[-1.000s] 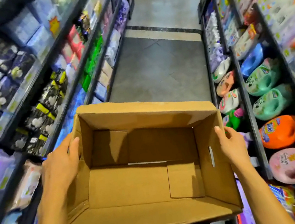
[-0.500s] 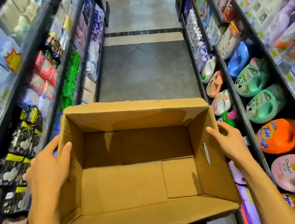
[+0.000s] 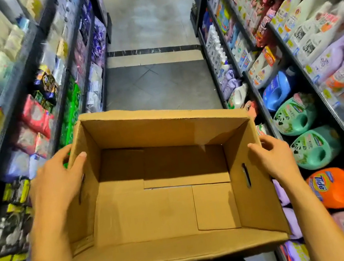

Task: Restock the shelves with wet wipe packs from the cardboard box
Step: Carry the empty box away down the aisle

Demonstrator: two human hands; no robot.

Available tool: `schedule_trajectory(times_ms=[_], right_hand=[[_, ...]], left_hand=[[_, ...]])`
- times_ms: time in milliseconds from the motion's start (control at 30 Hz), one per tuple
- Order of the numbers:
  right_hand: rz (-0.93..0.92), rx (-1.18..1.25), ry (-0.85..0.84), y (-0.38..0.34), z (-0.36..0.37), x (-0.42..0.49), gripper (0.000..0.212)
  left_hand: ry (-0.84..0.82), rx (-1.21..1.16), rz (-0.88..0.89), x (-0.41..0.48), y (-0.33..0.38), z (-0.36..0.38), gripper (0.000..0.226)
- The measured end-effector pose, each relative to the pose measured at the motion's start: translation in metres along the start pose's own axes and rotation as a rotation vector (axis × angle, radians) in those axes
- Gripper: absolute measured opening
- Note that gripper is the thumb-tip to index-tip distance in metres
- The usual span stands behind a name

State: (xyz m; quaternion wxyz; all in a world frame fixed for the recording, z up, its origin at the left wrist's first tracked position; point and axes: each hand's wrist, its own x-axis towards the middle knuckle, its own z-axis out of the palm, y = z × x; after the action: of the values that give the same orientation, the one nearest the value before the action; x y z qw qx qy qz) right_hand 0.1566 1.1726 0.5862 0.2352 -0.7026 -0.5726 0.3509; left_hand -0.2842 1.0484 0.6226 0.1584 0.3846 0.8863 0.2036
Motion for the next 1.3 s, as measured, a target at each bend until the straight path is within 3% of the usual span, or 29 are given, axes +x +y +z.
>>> schedule_trajectory(times_ms=[467,633,833,967,1133,1300], right_hand=[[0.106,0.230,0.150,-0.067,0.005,0.151,0.030],[0.121,0.268,0.188,-0.093,0.010,0.228,0.011],[0.079,0.282,0.100,-0.123,0.020,0.323,0.027],[0.017,0.295,-0.007,-0.168,0.030,0.369,0.027],[0.005,0.252,0.064,-0.219,0.066,0.428,0.038],[-0.031,0.195,0.096,-0.280,0.095,0.471,0.036]], left_hand=[[0.000,-0.275,0.066,0.144,0.103,0.019,0.038],[-0.012,-0.290,0.106,0.214,0.157,0.023,0.037],[0.104,-0.308,0.088,0.284,0.199,0.029,0.044],[0.122,-0.289,0.014,0.334,0.213,0.024,0.049],[0.085,-0.319,0.023,0.414,0.219,0.022,0.052],[0.040,-0.356,0.042,0.501,0.224,0.003,0.035]])
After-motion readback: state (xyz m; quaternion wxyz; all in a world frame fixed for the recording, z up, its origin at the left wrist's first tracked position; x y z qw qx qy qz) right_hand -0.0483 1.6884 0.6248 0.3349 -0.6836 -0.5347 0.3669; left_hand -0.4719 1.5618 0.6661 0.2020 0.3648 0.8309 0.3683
